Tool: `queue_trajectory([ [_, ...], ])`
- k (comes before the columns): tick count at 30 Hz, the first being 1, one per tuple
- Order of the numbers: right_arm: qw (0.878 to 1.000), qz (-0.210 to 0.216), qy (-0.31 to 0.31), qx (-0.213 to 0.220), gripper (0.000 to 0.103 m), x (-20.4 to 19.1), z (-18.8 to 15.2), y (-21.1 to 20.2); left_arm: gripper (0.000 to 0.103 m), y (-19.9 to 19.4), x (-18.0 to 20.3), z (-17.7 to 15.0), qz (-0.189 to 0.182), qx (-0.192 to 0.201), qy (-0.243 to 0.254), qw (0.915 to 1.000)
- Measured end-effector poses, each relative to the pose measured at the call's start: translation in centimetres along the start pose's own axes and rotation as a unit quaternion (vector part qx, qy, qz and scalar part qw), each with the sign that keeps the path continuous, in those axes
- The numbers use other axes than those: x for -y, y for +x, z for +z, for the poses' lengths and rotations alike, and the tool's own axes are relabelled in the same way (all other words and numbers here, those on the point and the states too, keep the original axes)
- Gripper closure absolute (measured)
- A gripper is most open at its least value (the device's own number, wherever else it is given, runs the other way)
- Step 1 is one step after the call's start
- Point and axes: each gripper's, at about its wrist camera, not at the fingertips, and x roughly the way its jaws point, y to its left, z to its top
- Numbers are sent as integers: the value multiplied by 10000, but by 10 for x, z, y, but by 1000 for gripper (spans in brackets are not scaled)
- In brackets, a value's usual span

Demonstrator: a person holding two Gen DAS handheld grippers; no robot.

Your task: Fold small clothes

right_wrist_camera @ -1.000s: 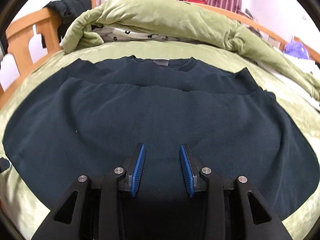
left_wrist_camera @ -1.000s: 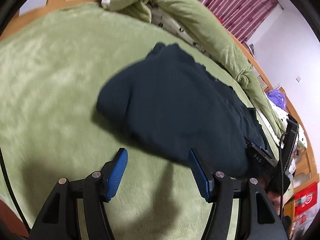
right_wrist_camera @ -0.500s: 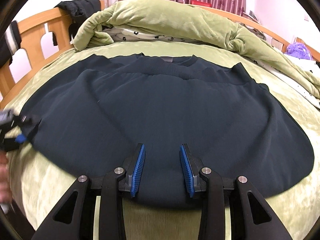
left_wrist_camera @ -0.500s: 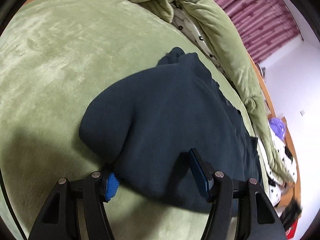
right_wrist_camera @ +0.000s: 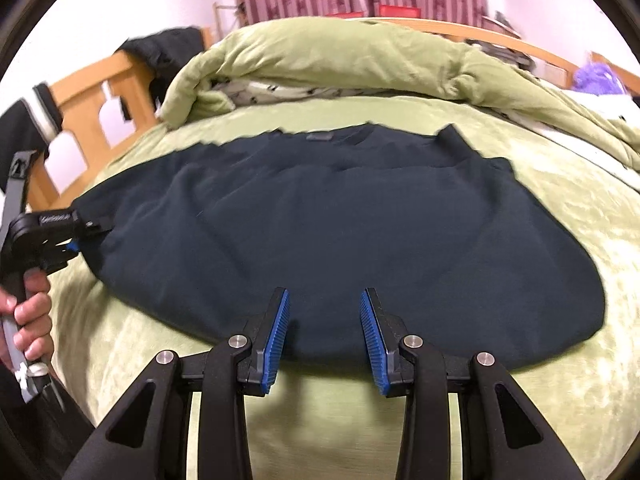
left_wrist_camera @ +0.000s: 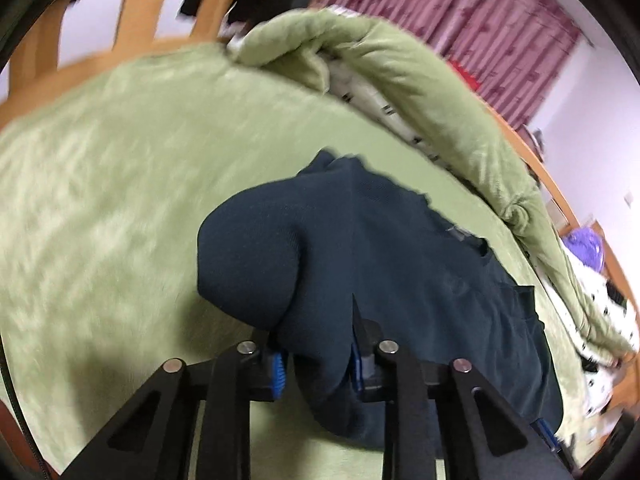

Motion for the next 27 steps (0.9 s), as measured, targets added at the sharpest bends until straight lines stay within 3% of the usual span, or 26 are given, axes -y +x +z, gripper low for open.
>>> queue_trajectory([
  [9,9974,-272,545,386,67,62,15,-30,84,-34,86,10,-469,364,737,9955],
  [15,9926,-438,937,629,66,104,21,-50,85,-40,156,-2,-828,375,1387,9862],
  [21,9875,-603,1378,470,66,140,13,-46,85,-20,209,-37,-1202,-51,1958,9732],
  [27,9843,-726,1524,520,66,156,14,-53,85,9,232,-90,-1232,-608,2489,9587],
])
